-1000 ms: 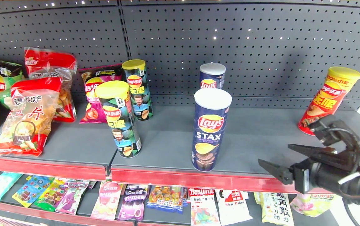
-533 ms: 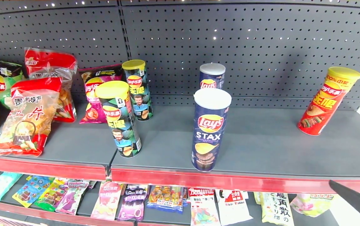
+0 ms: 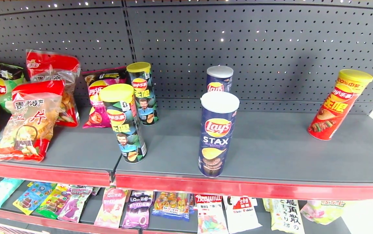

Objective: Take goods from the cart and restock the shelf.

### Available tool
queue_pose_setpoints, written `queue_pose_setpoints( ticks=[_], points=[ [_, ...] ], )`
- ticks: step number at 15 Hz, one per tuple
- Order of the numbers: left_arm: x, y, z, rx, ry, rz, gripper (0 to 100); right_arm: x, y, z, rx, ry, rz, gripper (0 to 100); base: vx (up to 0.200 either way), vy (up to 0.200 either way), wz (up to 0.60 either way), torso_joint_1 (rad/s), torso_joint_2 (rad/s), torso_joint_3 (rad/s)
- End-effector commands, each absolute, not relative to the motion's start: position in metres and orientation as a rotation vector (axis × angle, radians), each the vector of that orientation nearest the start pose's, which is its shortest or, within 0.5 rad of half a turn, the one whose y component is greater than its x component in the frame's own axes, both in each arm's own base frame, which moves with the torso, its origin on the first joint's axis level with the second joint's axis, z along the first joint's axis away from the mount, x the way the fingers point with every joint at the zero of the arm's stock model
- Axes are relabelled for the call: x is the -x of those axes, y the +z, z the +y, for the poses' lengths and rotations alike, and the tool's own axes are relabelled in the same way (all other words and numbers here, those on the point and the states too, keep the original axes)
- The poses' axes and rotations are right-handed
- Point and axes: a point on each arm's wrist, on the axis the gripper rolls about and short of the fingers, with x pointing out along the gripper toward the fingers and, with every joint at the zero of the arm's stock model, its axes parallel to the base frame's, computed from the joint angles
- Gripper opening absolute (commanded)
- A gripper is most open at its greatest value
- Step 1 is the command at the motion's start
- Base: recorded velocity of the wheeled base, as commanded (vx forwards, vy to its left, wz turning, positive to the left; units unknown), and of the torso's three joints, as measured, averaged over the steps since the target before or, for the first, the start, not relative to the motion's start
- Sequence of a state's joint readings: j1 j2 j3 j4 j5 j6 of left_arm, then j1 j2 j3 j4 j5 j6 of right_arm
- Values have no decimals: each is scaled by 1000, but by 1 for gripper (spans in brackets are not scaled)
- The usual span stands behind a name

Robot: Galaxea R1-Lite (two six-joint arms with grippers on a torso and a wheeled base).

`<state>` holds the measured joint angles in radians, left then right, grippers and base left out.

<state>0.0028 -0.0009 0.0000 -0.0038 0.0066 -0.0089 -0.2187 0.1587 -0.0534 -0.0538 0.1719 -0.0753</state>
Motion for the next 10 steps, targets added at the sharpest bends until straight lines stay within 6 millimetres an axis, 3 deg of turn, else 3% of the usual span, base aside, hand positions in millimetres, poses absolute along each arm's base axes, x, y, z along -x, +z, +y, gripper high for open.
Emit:
queue_pose_setpoints(
  ticks=[1,5,8,10],
  points=[
    [23,76,0,9,11,-5,100,14,83,8,25,16,39,100,0,0,0,0,0,0],
    [23,76,0,9,11,-5,100,15,83,8,52,112,37,100,0,0,0,0,0,0],
    [23,76,0,0,8,-5,100,15,81,3,41,-112,62,100,0,0,0,0,0,0],
    [23,76,0,-11,8,-5,100,15,77,2,-18,-145,105,100,0,0,0,0,0,0]
  ],
)
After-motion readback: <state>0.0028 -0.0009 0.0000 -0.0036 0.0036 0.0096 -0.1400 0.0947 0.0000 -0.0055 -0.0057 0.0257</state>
